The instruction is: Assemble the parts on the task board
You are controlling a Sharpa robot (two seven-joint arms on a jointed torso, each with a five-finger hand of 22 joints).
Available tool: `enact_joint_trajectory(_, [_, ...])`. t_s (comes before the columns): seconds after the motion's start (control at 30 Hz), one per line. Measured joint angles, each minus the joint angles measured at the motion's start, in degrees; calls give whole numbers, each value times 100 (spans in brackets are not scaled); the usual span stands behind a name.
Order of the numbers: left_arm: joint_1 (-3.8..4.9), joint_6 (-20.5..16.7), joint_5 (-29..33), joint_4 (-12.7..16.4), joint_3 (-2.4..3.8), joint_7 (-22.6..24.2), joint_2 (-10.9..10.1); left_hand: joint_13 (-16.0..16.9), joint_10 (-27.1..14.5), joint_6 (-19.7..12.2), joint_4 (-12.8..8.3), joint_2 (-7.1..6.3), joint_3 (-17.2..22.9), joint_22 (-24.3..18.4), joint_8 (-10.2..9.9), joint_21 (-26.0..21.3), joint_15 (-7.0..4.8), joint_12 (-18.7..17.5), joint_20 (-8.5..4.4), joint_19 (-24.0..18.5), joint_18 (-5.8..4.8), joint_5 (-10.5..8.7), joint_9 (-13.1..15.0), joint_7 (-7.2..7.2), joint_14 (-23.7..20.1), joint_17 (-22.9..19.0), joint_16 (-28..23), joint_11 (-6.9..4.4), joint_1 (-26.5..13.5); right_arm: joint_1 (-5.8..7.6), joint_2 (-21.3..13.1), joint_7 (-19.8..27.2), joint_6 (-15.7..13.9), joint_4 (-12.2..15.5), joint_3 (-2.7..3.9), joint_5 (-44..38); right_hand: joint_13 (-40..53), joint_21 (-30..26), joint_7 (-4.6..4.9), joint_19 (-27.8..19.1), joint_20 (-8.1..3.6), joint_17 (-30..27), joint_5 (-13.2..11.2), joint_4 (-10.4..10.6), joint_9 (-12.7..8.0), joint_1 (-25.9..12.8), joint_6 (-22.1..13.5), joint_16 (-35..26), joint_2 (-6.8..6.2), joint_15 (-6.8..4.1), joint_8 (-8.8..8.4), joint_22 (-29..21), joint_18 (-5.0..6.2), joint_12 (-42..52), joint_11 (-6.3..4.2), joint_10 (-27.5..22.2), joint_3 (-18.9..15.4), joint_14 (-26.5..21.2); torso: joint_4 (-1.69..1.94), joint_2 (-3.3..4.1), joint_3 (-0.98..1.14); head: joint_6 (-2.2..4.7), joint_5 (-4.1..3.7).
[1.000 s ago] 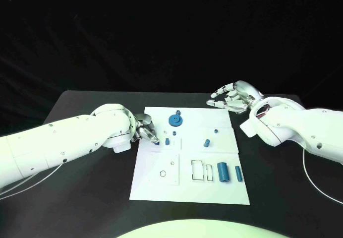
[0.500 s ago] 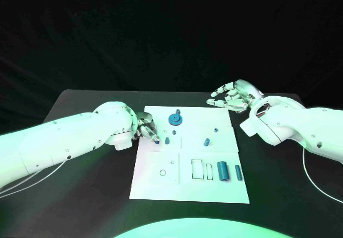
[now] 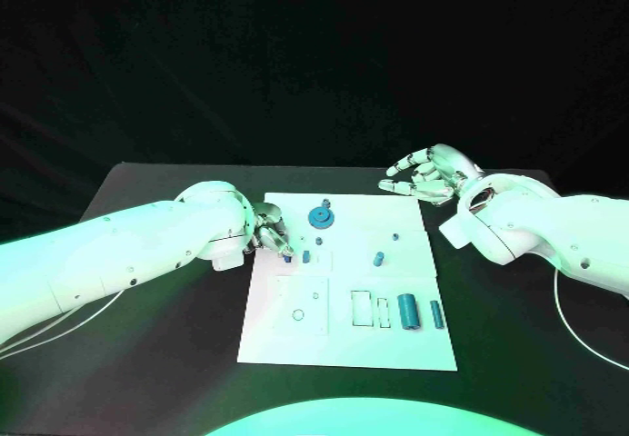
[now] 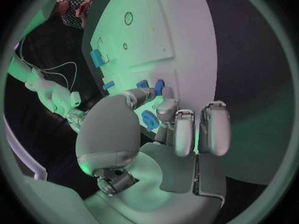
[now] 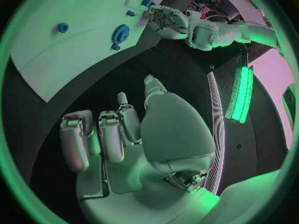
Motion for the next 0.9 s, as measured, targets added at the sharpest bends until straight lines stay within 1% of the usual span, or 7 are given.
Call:
enact_joint_trajectory(0.33, [6, 50, -1, -15, 1, 0, 6, 32, 33, -12, -32, 15, -32, 0, -17, 0, -12, 24, 0, 0, 0, 34, 4, -11, 12, 0, 0, -32, -139, 0, -7, 0, 0, 2, 0, 0, -1, 0, 0, 0, 0, 0, 0, 0, -9, 0, 0, 0, 0, 0, 0, 0, 0, 0, 0, 0, 0, 0, 2, -4, -2, -12, -3])
enact_joint_trajectory(0.4, [6, 50, -1, -17, -1, 0, 4, 33, 53, -2, -350, -13, 151, 0, -20, 0, -25, 25, -14, 14, 1, -18, 5, -63, 21, 0, 0, -53, -371, 0, -8, 0, 0, 2, 0, 0, -1, 0, 0, 0, 0, 0, 0, 0, -9, 0, 0, 0, 0, 0, 0, 0, 0, 0, 0, 0, 0, 0, 3, -4, -2, -13, -3])
enact_joint_trajectory(0.5, [5, 48, -1, -28, -2, 0, -3, 32, 71, 49, -435, -21, 98, 0, -103, 0, -65, 24, -52, 10, 1, -72, -44, -116, 22, 0, 0, -75, -602, 0, -11, 0, -1, 2, 0, 0, -1, 0, 0, 0, 0, -1, 0, 0, -9, 0, 0, 0, 0, 0, 0, 5, 0, 0, 0, 0, 0, 0, 4, -5, -3, -13, -8])
enact_joint_trajectory(0.53, [5, 47, -1, -31, -2, 1, -6, 31, 66, 61, -417, -25, 43, 0, -125, 0, -66, 25, -52, 10, 1, -84, -67, -130, 21, 0, 0, -82, -682, 0, -12, 0, -1, 2, 0, 0, -1, 0, 0, 0, 0, -1, 0, 0, -9, 0, 0, 0, 0, 0, 0, 4, 0, 0, 0, 0, 0, 0, 4, -5, -3, -13, -8])
enact_joint_trajectory(0.6, [3, 45, -1, -41, -5, 1, -14, 31, 36, 90, -249, -36, -235, 0, -169, -20, -65, 24, -52, 10, 1, -83, -102, -194, 22, 0, 0, -103, -798, 0, -13, 1, -1, 2, 0, 0, -1, 0, 0, 0, 0, -1, 0, 0, -9, 0, 0, 0, 0, 0, 0, 4, 0, 0, 0, 0, 0, 0, 4, -5, -3, -13, -8])
enact_joint_trajectory(0.73, [-2, 37, -2, -62, -8, 2, -19, 31, 5, 124, -15, -48, -734, 0, -221, -21, -65, 24, -52, 10, 1, -106, -152, -143, 22, 0, 0, -75, -847, 0, -15, 2, -3, 2, 0, 1, -2, 0, 0, 0, 0, -1, 0, 0, -9, 0, 0, 0, 0, 0, 0, 4, 0, 0, 0, 0, 0, 0, 4, -5, -4, -10, -8])
enact_joint_trajectory(0.9, [-3, 30, -1, -77, -9, 10, -17, 35, 5, 135, 176, -53, -1112, 0, -252, -21, -65, 24, -52, 10, 1, -127, -170, -153, 21, 0, 0, -75, -852, 0, -15, 3, -3, 1, 0, 1, -2, 0, 0, 0, 0, -1, 0, 0, -9, 0, 0, 0, 0, 0, 0, 4, 0, 0, 0, 0, 0, 0, 3, -4, -4, -8, -8])
